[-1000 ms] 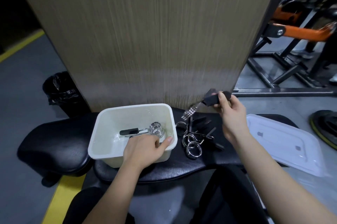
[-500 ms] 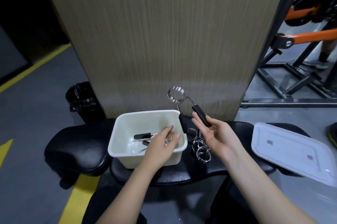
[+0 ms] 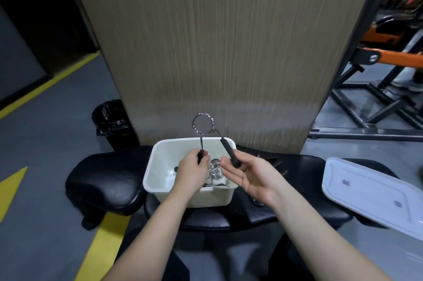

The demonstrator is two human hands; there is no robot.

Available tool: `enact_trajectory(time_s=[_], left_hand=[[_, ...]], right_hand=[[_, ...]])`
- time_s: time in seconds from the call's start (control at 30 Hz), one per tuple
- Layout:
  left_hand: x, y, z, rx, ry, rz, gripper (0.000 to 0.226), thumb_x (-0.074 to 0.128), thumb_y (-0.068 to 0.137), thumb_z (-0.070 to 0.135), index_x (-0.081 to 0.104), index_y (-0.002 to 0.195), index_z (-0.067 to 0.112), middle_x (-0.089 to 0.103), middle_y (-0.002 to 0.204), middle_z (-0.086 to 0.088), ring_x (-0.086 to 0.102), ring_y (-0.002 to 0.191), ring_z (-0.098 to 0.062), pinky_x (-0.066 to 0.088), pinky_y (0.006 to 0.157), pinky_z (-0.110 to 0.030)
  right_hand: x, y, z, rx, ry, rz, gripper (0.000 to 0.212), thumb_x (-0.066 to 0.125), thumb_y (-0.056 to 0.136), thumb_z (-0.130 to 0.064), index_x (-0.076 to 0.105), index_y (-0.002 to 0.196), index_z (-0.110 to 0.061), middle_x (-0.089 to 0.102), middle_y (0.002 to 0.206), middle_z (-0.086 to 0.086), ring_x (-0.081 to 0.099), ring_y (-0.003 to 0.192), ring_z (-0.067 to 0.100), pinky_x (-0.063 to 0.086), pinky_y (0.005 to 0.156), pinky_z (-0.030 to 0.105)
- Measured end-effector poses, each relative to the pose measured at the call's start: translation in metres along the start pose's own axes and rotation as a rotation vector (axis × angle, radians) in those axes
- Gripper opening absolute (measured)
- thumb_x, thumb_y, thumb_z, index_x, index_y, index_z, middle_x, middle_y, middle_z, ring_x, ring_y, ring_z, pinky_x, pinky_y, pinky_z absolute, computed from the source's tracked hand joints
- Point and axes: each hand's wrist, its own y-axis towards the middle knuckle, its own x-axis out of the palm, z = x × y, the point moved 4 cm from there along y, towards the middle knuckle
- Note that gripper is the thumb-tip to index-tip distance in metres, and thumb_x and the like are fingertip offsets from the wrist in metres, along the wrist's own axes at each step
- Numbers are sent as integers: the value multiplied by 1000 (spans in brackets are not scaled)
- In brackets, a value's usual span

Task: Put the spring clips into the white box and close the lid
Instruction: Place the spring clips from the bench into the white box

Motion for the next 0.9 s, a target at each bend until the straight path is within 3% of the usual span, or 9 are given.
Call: enact_trajectory(time_s=[0.13, 0.23, 0.3, 0.4, 0.5, 0.57, 0.63, 0.77, 0.9], left_hand=[[-27, 12, -5, 34, 137, 145, 22, 51, 101, 18, 67, 114, 12, 73, 103, -8, 66, 97, -30, 53, 84, -39], [-50, 18, -11, 116, 307, 223, 24, 50, 101, 17, 67, 118, 14, 73, 102, -12, 65, 93, -35, 50, 76, -37], [-61, 22, -16, 184, 445, 238, 24, 50, 100, 17, 67, 119, 17, 73, 97, -14, 65, 89, -39, 46, 69, -36], [-69, 26, -24, 243, 608, 232, 17, 50, 100, 20, 64, 111, 22, 71, 88, -12, 64, 83, -39, 42, 63, -36], [-69, 30, -31, 273, 652, 207, 22, 49, 101, 20, 63, 119, 22, 71, 98, -10, 61, 104, -39, 47, 72, -39], [-69, 35, -31, 300, 632, 194, 25, 51, 101, 16, 64, 123, 19, 73, 109, -4, 55, 121, -40, 48, 95, -43], [-66, 42, -33, 357, 635, 201, 24, 53, 100, 12, 65, 120, 16, 73, 106, -1, 59, 114, -33, 40, 111, -44], [-55, 56, -42, 443, 693, 149, 17, 51, 99, 7, 64, 108, 14, 69, 98, 1, 59, 93, -24, 34, 116, -44], [-50, 67, -47, 507, 728, 24, 19, 55, 98, 5, 68, 110, 12, 69, 105, 0, 59, 113, -22, 31, 118, -37]], right_hand=[[-10, 20, -1, -230, -565, 240, 22, 57, 97, -16, 71, 110, -6, 76, 97, 5, 70, 95, 21, 57, 88, 37], [-13, 32, -11, -448, -965, 424, 32, 56, 96, -28, 62, 126, -17, 65, 125, -6, 59, 116, 14, 46, 97, 33], [-14, 45, -8, -402, -1097, 435, 48, 52, 98, -34, 48, 142, -15, 54, 141, -2, 50, 128, 19, 39, 104, 33], [-18, 64, 13, -326, -1157, 340, 59, 49, 99, -42, 37, 146, -10, 50, 145, 8, 50, 127, 24, 38, 103, 31], [-33, 76, 28, -308, -1175, 417, 64, 39, 102, -43, 19, 157, -15, 39, 155, 11, 42, 139, 30, 33, 109, 35], [-42, 80, 31, -300, -1044, 476, 52, 32, 105, -37, 30, 155, -22, 45, 152, 9, 45, 136, 29, 34, 105, 34], [-44, 84, 32, -331, -971, 505, 45, 30, 106, -32, 44, 147, -22, 54, 143, 7, 51, 128, 29, 36, 98, 32], [-44, 89, 34, -355, -1006, 554, 42, 29, 106, -30, 51, 139, -19, 61, 132, 9, 56, 118, 32, 37, 88, 33], [-48, 88, 34, -374, -1015, 564, 41, 29, 106, -28, 50, 139, -18, 61, 131, 8, 56, 119, 33, 34, 86, 30]])
